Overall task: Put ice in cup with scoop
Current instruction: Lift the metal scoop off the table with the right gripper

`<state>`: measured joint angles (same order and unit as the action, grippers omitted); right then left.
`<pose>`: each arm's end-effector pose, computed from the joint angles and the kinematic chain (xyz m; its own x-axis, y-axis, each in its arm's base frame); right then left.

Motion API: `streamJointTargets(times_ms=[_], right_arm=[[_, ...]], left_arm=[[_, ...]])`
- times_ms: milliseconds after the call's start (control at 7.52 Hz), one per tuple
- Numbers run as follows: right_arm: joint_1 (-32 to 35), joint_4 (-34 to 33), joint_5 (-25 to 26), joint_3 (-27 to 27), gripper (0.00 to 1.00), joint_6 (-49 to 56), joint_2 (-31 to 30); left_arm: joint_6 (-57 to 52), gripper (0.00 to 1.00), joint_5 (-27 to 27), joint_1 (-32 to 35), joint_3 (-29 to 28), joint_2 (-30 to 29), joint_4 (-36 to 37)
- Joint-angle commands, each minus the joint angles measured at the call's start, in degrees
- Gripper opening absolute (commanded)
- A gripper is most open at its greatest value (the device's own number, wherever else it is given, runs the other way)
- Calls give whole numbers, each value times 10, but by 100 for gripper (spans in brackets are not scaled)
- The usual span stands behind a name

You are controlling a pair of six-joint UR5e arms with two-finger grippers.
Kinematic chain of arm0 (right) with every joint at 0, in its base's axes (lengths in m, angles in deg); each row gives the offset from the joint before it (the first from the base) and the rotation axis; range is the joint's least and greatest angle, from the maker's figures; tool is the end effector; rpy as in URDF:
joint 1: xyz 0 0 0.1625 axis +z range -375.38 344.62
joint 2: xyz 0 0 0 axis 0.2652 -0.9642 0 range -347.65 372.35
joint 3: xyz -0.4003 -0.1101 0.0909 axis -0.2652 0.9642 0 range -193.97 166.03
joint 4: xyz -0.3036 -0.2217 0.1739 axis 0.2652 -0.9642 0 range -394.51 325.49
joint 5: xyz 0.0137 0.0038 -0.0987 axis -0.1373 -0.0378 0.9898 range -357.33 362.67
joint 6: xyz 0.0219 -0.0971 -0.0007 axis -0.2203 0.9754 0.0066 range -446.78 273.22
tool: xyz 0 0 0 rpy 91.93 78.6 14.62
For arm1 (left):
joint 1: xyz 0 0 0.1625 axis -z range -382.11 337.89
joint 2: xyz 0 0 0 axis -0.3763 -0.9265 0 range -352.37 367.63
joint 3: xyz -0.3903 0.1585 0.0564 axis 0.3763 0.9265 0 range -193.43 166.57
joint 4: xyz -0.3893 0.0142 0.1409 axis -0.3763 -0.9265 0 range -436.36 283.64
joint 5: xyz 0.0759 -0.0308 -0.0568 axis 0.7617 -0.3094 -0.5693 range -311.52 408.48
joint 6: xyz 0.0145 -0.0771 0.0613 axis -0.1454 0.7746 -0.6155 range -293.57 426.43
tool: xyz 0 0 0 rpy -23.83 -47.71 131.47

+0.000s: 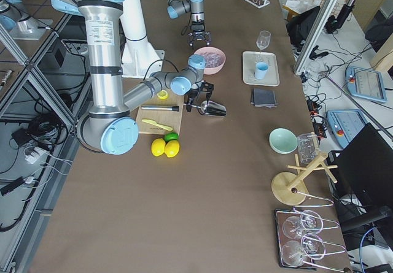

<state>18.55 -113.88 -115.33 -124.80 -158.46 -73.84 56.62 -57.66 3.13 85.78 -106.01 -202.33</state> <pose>-0.3806 -0.3602 0.4372 0.7274 0.1547 0.6685 -0.0412 0.9824 -0.1824 0.5204 -0.3620 0.2807 0.1169 0.9913 0.0598 -0.3518 -0.0150 0.9359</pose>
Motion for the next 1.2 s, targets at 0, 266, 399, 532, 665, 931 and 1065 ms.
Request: streamJointTargets(times_ms=[0,266,399,532,665,931,1065], right_arm=[[0,0,-4,-4,0,3,-3],[0,0,-3,-3,0,9,-5],[0,0,-4,-4,0,10,-6],[0,0,-4,-4,0,11,-6],[0,0,-4,-7,0,20,-7],[12,-22,-13,-55,0,122,-32],[42,-56,-16,-79,0,182,-32]], left_arm=[[-2,98,-1,28,-29,-27,-2],[-9,98,-23,49,-31,-27,3],[-9,98,-23,49,-31,-28,4],[-8,98,-23,53,-31,-28,4],[-8,98,-24,53,-31,-28,4],[-8,98,-24,54,-31,-28,4],[-7,98,-24,55,-31,-28,4]])
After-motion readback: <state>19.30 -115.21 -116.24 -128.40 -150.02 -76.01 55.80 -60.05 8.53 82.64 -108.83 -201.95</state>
